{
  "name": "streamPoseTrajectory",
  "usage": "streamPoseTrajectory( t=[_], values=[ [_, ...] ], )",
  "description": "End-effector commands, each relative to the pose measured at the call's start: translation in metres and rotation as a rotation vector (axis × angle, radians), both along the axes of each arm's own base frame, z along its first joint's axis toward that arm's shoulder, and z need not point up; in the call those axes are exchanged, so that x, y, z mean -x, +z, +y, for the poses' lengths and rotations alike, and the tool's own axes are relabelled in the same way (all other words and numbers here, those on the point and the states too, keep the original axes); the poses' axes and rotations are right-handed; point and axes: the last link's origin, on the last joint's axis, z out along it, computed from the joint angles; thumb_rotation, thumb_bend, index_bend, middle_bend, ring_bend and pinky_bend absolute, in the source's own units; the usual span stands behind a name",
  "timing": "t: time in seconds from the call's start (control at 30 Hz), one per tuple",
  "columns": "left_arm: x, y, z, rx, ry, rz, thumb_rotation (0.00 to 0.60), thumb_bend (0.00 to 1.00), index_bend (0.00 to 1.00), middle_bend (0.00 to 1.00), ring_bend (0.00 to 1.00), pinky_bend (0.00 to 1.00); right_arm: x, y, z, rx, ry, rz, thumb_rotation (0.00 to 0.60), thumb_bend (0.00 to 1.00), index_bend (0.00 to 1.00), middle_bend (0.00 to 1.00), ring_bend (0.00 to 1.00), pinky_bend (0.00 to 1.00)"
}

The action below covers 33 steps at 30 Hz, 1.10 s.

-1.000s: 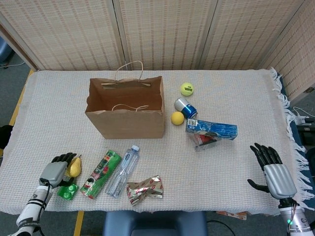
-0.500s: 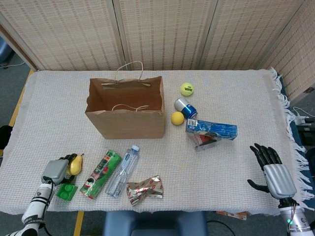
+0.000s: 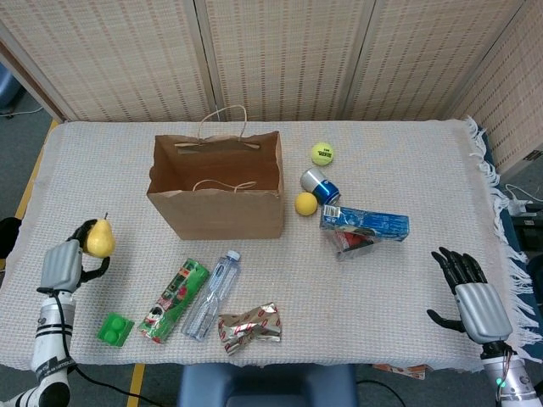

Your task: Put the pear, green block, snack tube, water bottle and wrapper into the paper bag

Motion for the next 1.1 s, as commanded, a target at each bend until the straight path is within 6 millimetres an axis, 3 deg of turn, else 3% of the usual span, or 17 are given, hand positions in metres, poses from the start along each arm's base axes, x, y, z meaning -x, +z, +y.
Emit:
streamPoseTrajectory(
  t=[0.03,0.13,0.23,0.47,0.6,0.73,0.9,1.0,1.1],
  values=[
    [-0.012,0.046,0.012,-0.233,0.06,-0.286,0.6,0.62,0.69,0.62,0.61,0.74,-0.001,0.0,0.0,-0.001,0.001,-0.001,0.6,0.06,0.0,0.0,0.0,0.0],
    [-0.03,0.07,0.021,-0.274,0.042,-0.37,0.6,0.62,0.69,0.62,0.6,0.74,-0.001,-0.001,0.001,-0.004,0.002,0.0,0.6,0.06,0.0,0.0,0.0,0.0],
    [-0.051,0.083,0.03,-0.26,-0.018,-0.348,0.6,0.62,0.68,0.62,0.6,0.73,-0.001,-0.002,0.001,-0.008,0.001,0.002,0.6,0.06,0.0,0.0,0.0,0.0],
    [-0.108,0.081,0.062,-0.161,-0.135,-0.295,0.6,0.62,0.67,0.61,0.59,0.72,-0.001,-0.002,0.002,-0.015,-0.002,-0.003,0.6,0.06,0.0,0.0,0.0,0.0],
    [-0.144,0.065,0.083,-0.096,-0.213,-0.223,0.6,0.62,0.67,0.61,0.59,0.72,-0.001,-0.001,0.001,-0.017,-0.009,-0.007,0.6,0.06,0.0,0.0,0.0,0.0],
    [-0.179,0.036,0.103,-0.031,-0.262,-0.193,0.6,0.62,0.67,0.6,0.58,0.71,-0.001,0.0,0.0,-0.02,-0.013,-0.011,0.6,0.06,0.0,0.0,0.0,0.0],
    [-0.211,0.003,0.117,0.038,-0.319,-0.108,0.6,0.61,0.64,0.57,0.55,0.67,-0.001,0.001,0.0,-0.032,-0.025,-0.028,0.6,0.06,0.0,0.0,0.0,0.0],
    [-0.224,-0.014,0.121,0.065,-0.358,-0.056,0.6,0.6,0.56,0.48,0.45,0.62,-0.001,0.002,0.0,-0.038,-0.03,-0.036,0.6,0.06,0.0,0.0,0.0,0.0],
    [-0.232,-0.024,0.124,0.088,-0.376,-0.011,0.6,0.52,0.33,0.24,0.22,0.41,-0.001,0.003,0.001,-0.041,-0.036,-0.045,0.6,0.06,0.0,0.0,0.0,0.0]
  ],
)
